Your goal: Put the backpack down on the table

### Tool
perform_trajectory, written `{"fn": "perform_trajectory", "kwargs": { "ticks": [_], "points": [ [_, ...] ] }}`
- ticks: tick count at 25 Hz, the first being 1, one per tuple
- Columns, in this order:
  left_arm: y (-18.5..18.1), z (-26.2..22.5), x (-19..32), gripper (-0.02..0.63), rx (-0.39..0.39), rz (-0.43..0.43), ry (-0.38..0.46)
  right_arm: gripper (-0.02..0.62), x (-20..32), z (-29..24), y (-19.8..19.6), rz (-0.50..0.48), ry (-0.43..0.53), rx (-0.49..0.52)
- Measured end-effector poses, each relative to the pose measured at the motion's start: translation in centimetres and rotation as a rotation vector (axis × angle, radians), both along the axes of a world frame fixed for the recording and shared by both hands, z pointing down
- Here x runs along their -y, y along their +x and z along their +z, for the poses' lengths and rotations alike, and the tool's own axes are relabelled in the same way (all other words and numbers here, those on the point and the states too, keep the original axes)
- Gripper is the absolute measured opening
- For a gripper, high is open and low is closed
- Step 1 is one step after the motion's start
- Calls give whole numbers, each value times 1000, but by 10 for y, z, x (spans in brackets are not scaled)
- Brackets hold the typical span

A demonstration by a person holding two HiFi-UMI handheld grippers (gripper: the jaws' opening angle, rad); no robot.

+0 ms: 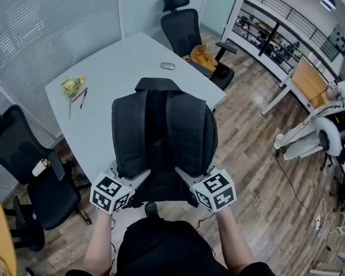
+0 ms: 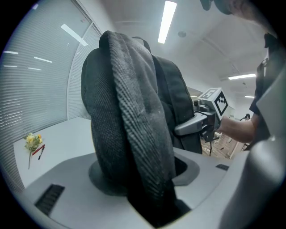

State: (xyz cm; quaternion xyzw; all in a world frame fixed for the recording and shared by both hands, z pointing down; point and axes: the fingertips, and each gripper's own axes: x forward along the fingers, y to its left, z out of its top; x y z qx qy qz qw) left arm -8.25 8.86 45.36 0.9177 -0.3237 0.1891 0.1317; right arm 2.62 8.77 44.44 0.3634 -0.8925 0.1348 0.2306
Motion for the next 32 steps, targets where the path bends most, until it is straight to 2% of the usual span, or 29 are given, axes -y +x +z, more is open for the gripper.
{"fn": "perform_trajectory", "kwargs": {
  "ticks": [6, 17, 24, 32],
  "points": [
    [-21, 3, 24, 218, -6, -1, -6, 206, 24, 3, -21, 0, -9, -9],
    [-34, 6, 59, 218, -14, -43, -25, 207, 64, 5, -34, -47, -30, -12],
    [-30, 9, 109, 216, -2, -102, -39, 207, 122, 11, -31, -106, -42, 2],
    [-9, 8, 170, 213, 7, -174, -65, 207, 191, 12, -12, -182, -64, 17]
  ]
}}
